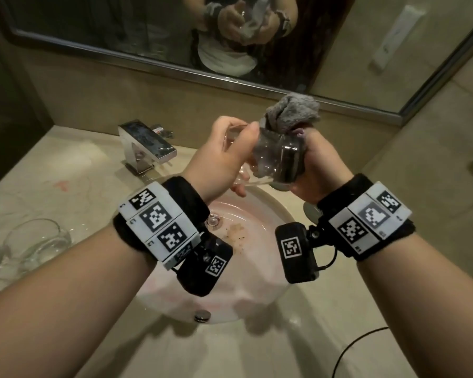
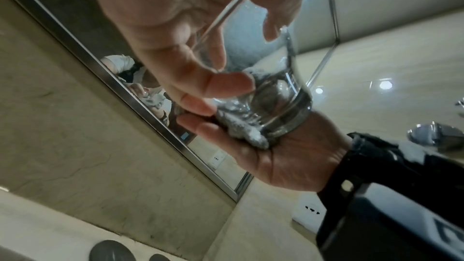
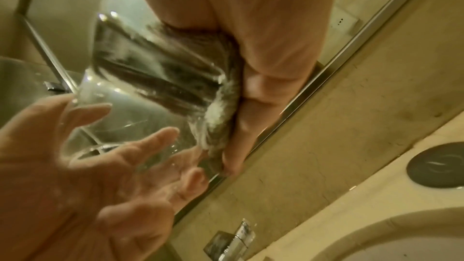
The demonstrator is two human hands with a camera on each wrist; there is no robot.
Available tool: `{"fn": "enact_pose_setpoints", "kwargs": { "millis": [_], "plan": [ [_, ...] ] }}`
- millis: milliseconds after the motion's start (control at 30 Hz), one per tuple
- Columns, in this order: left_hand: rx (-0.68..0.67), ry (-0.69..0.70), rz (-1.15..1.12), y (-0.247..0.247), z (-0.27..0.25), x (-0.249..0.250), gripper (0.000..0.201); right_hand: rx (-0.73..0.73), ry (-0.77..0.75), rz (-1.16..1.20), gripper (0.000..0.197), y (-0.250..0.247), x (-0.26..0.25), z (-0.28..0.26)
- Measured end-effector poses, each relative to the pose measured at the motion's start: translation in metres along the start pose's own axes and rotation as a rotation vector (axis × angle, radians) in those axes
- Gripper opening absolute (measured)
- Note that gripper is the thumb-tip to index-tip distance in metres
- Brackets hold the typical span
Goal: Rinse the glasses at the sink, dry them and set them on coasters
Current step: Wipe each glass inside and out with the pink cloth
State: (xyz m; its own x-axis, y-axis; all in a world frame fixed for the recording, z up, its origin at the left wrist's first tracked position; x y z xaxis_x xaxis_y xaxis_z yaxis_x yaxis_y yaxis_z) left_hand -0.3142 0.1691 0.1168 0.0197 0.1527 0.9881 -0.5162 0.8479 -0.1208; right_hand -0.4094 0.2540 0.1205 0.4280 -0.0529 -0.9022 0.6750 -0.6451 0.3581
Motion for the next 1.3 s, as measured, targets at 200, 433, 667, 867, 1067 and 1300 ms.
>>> {"fn": "enact_pose_setpoints", "kwargs": {
  "millis": [200, 433, 667, 867, 1067, 1300],
  "plan": [
    [0.167, 0.254, 0.537, -0.015, 0.001, 0.013, 0.052, -0.017, 0.257, 0.026, 0.045, -0.004, 0.027, -0.016],
    [0.183, 0.401, 0.952, -0.025, 0.009, 0.014, 0.061, 0.133, 0.055, 0.056, 0.029, 0.001, 0.021, -0.007],
    [0.096, 0.063, 0.327, -0.01, -0.001, -0.019, 0.029, 0.151, -0.269, -0.289, 0.028, 0.015, 0.007, 0.002],
    [0.081, -0.325, -0.237, -0.014, -0.003, -0.051, 0.046, 0.008, 0.032, -0.123, 0.039, 0.002, 0.036, -0.001],
    [0.31, -0.167, 0.032, -0.037, 0.016, -0.038, 0.042, -0.039, 0.076, 0.057, 0.033, 0.025, 0.045, -0.011],
    [0.216, 0.436, 0.848, -0.033, 0.002, -0.017, 0.062, 0.015, 0.292, 0.348, 0.048, 0.019, 0.043, -0.02]
  ]
}}
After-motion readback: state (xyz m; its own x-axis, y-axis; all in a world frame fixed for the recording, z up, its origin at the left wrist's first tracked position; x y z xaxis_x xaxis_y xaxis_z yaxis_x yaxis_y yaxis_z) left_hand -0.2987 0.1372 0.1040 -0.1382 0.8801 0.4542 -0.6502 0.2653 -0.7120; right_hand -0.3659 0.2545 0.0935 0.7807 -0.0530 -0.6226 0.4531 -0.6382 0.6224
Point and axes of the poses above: each hand's wrist, its own z-axis towards the middle knuckle, its own y-axis out of the palm, x = y × z, the point moved 6 cm from there along z, towards the middle knuckle, and after that the axes turned 11 degrees about z, right-handed, at the moved point
